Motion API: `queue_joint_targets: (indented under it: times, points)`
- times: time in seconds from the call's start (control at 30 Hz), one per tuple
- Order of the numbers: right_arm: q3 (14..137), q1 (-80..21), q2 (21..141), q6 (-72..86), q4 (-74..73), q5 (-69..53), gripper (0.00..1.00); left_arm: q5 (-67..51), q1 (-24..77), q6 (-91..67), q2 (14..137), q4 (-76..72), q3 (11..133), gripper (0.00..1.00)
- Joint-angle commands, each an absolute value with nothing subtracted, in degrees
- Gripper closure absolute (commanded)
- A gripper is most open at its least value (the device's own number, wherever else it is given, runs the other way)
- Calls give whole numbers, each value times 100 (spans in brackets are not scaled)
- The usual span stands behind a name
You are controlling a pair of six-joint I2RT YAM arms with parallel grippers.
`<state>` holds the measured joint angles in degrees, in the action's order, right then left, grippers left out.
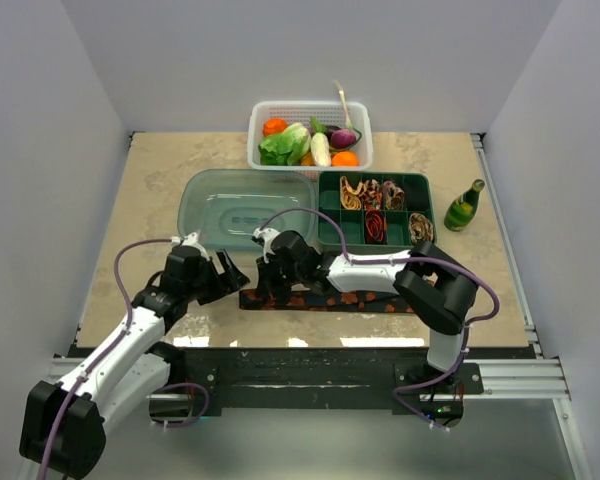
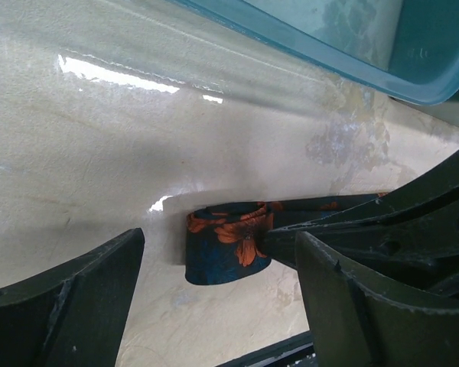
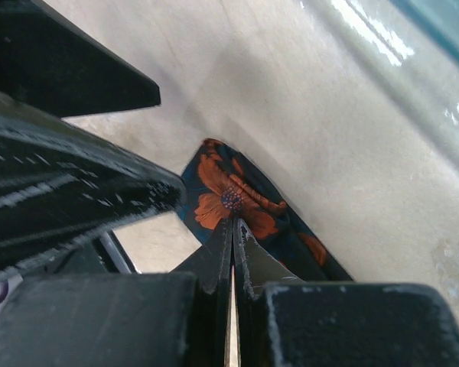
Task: Roll the ties
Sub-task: Roll the tie at the center of the board.
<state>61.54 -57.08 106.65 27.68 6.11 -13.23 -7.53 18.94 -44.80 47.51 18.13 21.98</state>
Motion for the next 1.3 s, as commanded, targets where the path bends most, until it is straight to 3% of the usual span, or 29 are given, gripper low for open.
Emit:
queue_joint_targets:
  times: [0.0, 0.33, 0.6, 0.87, 1.0, 1.07, 1.27]
  points:
    - [5915, -5783, 10362, 2944, 756, -1257, 100, -1256, 1784, -4403, 4720, 1398, 2066, 17]
    - [5879, -5792, 10661, 3059, 738, -1213, 100, -2258, 1784, -4754, 4983, -402, 994, 30]
    - [6301, -5792, 10977, 3147, 387, -1555, 100, -2303, 1784, -4755, 5001, -773, 694, 41]
    - [6583, -5792, 11039, 3041, -140, -1705, 100, -2119, 1784, -4790, 4782, -1107, 589, 73]
    - [6688, -5792, 11118, 3050, -219, -1784, 100, -2022, 1784, -4537, 4921, -793, 799, 94]
    - [6820, -5792, 11153, 3024, -307, -1758, 100, -1978, 1784, -4360, 5097, -529, 1115, 99]
    - [7207, -5792, 11285, 2944, -615, -1644, 100, -1609, 1784, -3789, 5317, 614, 1924, 100]
